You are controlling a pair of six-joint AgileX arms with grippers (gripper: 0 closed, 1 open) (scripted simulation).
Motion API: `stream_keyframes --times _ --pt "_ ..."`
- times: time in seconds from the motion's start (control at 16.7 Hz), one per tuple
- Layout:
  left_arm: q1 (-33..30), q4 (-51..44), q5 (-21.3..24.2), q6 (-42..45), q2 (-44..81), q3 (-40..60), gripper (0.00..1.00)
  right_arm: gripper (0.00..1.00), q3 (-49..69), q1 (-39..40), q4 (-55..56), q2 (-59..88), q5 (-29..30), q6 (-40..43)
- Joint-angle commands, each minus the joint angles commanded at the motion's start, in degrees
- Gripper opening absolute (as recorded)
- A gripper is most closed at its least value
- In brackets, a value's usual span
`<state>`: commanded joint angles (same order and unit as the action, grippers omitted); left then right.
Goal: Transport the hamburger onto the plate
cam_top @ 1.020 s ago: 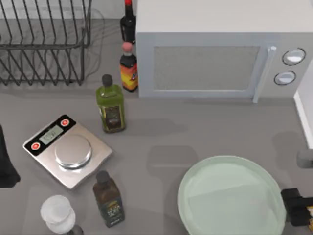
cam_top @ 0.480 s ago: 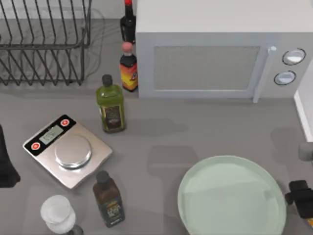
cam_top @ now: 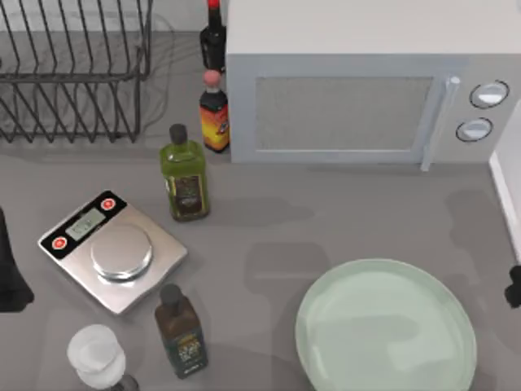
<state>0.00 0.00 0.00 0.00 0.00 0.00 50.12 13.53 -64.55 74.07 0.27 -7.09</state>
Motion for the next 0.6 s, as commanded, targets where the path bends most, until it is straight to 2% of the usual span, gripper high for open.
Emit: stream_keyframes --times 0.42,0.6 --pt "0.00 0.00 0.00 0.00 0.00 0.00 1.00 0.00 0.60 0.26 -0.66 -0.19 -0.04 0.50" --pt "0.00 0.00 0.00 0.00 0.00 0.00 1.00 0.00 2.26 1.80 -1.08 1.54 -0.08 5.82"
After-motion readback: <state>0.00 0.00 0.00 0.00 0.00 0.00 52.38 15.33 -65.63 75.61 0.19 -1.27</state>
